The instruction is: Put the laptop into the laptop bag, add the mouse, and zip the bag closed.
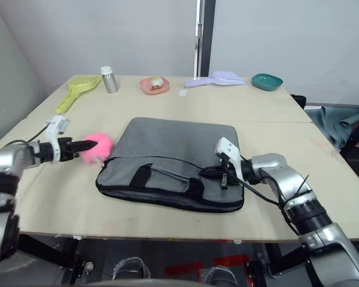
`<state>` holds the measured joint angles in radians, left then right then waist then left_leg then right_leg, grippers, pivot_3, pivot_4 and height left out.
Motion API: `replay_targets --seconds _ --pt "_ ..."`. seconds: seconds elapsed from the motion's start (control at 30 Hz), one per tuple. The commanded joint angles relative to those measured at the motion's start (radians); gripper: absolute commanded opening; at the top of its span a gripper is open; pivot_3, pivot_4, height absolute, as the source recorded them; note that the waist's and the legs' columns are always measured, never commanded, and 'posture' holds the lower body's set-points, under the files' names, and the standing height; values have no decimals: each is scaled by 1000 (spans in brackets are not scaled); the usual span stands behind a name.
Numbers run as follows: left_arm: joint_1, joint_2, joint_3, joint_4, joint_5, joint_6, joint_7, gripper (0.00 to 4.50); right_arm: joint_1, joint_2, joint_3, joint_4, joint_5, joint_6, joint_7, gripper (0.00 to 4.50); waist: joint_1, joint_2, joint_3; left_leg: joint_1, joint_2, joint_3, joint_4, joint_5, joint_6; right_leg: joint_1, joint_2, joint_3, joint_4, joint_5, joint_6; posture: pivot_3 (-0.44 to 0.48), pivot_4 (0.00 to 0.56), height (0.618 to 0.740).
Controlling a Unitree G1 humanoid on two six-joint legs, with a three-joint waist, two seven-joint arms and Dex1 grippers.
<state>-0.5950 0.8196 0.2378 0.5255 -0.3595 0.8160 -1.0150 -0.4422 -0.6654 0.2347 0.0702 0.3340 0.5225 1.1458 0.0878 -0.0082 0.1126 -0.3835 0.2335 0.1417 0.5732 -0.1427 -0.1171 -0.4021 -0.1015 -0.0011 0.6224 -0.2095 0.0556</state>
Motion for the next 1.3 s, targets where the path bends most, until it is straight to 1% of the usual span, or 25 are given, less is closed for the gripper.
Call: replay_targets --seconds 0.03,0.23,0.33,0.4,0.5,0.57,0.67,0.73,0.8,0.9,0.97,1.03,1.1,1.13,1.2,1.3 --pt "55 51 68 -148 -45 47 23 42 31 -22 73 98 -101 40 -24 0 -1 0 0 0 0 0 -1 0 0 0 0 0 0 0 0 0 150 740" --pt "162 85 158 -284 -109 97 54 42 3 -17 80 145 -122 34 -33 0 -2 0 0 1 0 0 -6 0 0 -1 1 0 -2 0 0 0 150 740" --pt "255 84 183 -380 -136 126 64 42 -3 -17 80 150 -115 37 -28 0 -5 -1 0 1 0 0 -11 0 0 -1 1 0 -5 0 0 0 150 740" --pt "322 80 199 -408 -139 121 73 42 -1 -19 83 140 -112 39 -22 0 -7 0 -1 1 0 0 -12 0 0 -1 2 0 -7 0 0 0 150 740" --pt "383 73 220 -402 -140 116 95 42 -3 -19 89 137 -114 42 -19 0 -8 0 -1 1 -1 0 -14 0 0 -1 2 0 -9 0 1 0 150 740" --pt "449 55 230 -413 -150 125 105 42 -5 -18 95 138 -117 44 -20 0 -11 0 -1 1 0 0 -16 0 0 -1 4 0 -10 0 1 0 150 740" --pt "507 27 245 -442 -178 146 134 42 -6 -19 97 133 -113 49 -20 0 -15 -1 -2 1 0 0 -17 0 0 -1 4 1 -12 0 1 0 150 740" --pt "554 -16 258 -488 -213 184 161 42 -4 -20 98 126 -110 55 -20 0 -17 0 -3 1 0 1 -17 0 0 -1 4 1 -13 0 1 0 150 740" --pt "587 -41 260 -527 -232 196 176 42 -1 -21 98 121 -108 58 -18 0 -19 1 -6 1 -1 2 -17 0 0 -1 3 2 -15 0 1 0 150 740" --pt "660 -107 261 -634 -291 257 216 42 5 -25 106 111 -108 65 -14 0 -21 2 -9 1 -1 3 -18 0 0 -1 3 3 -17 -1 1 0 150 740" --pt "686 -132 271 -674 -321 288 238 42 4 -25 108 110 -108 68 -13 0 -21 2 -11 1 -1 4 -18 0 0 -1 3 4 -19 -1 2 0 150 740" --pt "715 -145 278 -705 -342 307 254 42 2 -22 109 110 -108 70 -13 0 -21 1 -14 1 -1 4 -20 0 0 -1 3 4 -19 -1 2 0 150 740" --pt "750 -148 280 -732 -357 319 262 42 0 -21 112 110 -109 71 -12 0 -23 2 -16 1 -1 4 -22 0 0 -1 4 4 -21 -2 3 0 150 740" --pt "764 -147 281 -740 -363 321 265 42 0 -21 113 111 -109 71 -12 0 -23 2 -17 1 -1 4 -22 0 0 -1 4 4 -22 -4 7 0 150 740" --pt "793 -139 290 -735 -368 319 267 42 0 -21 115 111 -109 71 -11 0 -25 3 -20 1 -1 4 -24 -1 -1 -1 4 4 -24 -6 10 0 150 740" --pt "824 -124 299 -714 -368 308 265 42 0 -23 117 111 -109 72 -10 0 -31 4 -24 1 -1 5 -26 -1 -1 0 5 4 -28 -6 10 0 150 740"
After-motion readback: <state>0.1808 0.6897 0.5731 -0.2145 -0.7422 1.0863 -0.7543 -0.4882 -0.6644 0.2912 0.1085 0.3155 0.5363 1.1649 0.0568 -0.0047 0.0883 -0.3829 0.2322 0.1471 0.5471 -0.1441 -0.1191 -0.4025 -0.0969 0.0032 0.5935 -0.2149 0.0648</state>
